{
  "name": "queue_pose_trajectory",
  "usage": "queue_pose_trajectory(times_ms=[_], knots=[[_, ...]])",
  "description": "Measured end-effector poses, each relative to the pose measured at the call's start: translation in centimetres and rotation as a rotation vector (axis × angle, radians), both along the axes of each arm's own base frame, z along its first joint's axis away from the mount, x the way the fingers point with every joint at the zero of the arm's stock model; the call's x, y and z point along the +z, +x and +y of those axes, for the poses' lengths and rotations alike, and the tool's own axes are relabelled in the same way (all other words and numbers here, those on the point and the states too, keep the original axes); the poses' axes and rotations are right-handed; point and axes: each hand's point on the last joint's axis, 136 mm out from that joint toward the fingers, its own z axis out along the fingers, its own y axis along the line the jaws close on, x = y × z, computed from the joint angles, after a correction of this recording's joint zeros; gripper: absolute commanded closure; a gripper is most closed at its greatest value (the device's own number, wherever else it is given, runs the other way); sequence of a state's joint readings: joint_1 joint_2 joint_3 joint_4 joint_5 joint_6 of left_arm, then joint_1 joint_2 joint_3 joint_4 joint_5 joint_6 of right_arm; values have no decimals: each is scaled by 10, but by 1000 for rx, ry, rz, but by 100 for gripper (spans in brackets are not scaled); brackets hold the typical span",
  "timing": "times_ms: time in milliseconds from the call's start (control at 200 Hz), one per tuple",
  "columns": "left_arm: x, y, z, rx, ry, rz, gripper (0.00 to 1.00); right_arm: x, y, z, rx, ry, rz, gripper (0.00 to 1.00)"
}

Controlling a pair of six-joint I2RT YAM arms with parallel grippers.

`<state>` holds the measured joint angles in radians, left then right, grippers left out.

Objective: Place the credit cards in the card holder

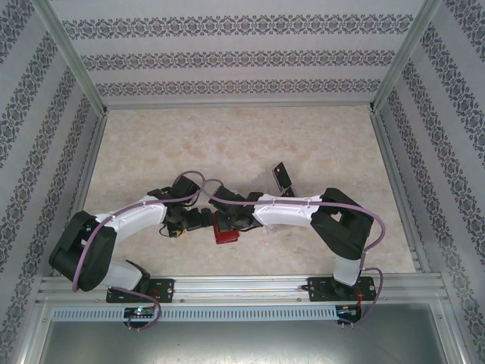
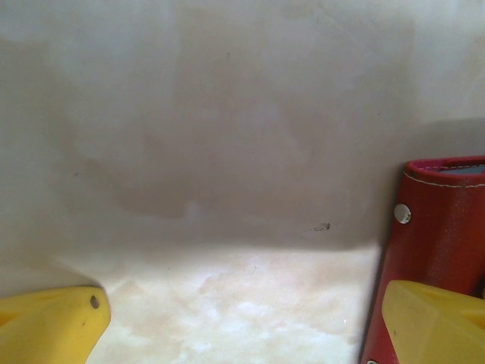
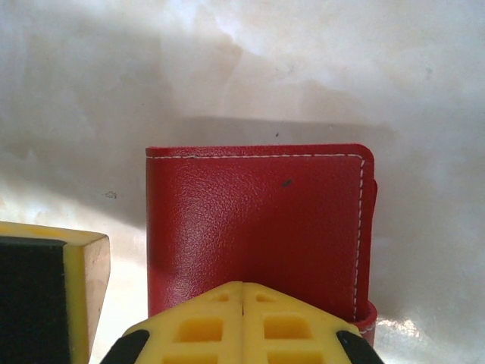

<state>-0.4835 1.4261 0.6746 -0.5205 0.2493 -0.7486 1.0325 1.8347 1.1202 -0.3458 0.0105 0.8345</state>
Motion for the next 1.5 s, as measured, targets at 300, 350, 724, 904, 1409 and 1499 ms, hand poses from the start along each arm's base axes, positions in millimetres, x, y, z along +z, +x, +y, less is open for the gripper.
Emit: queue_pose_trajectory(times_ms=[300, 350, 724, 904, 1409, 1499], knots=[[1, 1, -1, -1, -2, -4, 3, -1, 0, -3, -17, 44, -18, 100], [1, 1, -1, -1, -2, -4, 3, -1, 0, -3, -24, 51, -19, 100], [2, 1, -1, -1, -1, -3, 3, -11, 2, -6, -115, 160, -33, 100], [2, 2, -1, -1, 1, 0, 3, -12, 5, -4, -160, 236, -42, 100], [2, 1, -1, -10, 17, -1, 3, -5, 4, -10, -201, 291, -55, 100], [1, 1, -1, -10, 20, 0, 3, -4, 3, -13, -205, 282, -58, 100]])
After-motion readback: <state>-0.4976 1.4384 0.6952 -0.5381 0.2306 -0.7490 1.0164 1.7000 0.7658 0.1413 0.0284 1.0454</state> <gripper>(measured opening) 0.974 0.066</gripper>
